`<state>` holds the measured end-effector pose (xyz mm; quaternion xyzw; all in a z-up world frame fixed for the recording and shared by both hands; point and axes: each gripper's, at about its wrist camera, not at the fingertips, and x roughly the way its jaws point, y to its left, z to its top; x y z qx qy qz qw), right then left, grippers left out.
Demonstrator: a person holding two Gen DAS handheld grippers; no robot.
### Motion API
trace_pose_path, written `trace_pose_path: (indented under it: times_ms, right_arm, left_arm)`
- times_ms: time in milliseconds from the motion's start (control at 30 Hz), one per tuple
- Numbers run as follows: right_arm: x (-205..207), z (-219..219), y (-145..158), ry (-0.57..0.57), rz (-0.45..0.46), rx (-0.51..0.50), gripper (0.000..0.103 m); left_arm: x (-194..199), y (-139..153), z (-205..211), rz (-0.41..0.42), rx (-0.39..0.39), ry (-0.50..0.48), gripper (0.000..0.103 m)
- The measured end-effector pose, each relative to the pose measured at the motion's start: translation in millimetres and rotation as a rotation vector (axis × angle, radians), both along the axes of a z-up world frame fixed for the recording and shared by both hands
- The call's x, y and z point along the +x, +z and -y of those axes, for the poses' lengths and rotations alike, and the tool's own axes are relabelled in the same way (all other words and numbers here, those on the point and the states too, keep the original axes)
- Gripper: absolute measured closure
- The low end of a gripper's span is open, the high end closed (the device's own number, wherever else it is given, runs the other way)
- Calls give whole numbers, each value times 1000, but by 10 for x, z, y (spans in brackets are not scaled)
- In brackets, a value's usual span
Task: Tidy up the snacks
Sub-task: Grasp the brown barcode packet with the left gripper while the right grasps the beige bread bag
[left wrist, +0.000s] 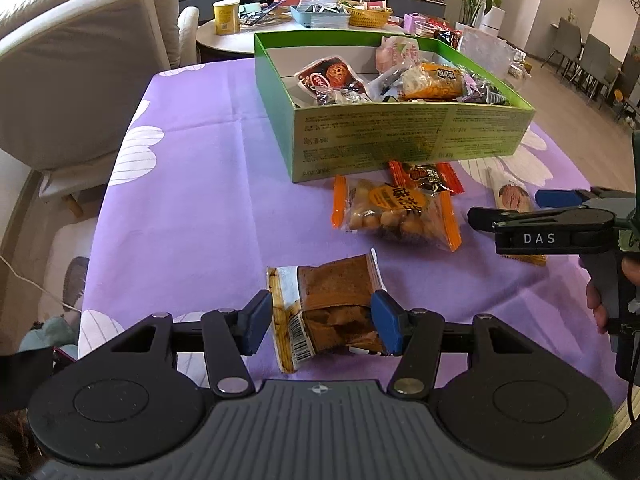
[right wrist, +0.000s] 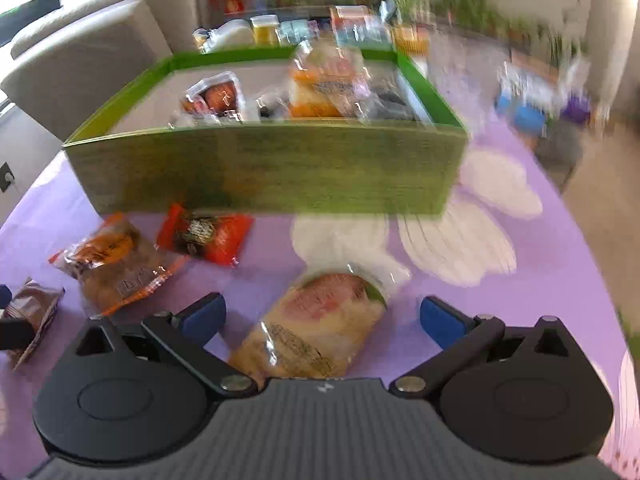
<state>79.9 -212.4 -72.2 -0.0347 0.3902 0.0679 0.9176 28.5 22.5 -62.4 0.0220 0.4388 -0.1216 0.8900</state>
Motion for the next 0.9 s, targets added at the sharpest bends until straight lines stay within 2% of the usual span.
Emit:
trace_pose_path:
  times_ms: [67,367,567,767,900]
  right_arm:
    - [-31,54,-18,-17,7,37,40]
    - [-123,69,-35,-25,53,39,40]
    - [-148,31,-41,-45,65,37,40]
    - [-129,33,-33,-29,52,33,40]
    - [-150,23,-41,-38,65,33,40]
  left_arm:
    - [4,-4,3,-1,1,4,50]
    - [9,32,-56,-35,-60,76,48]
    - [4,79,-8,-42,-112,53,44]
    - [-5,-68,113,-36,22,56,41]
    - [-15,-105,112,-16,49,56,41]
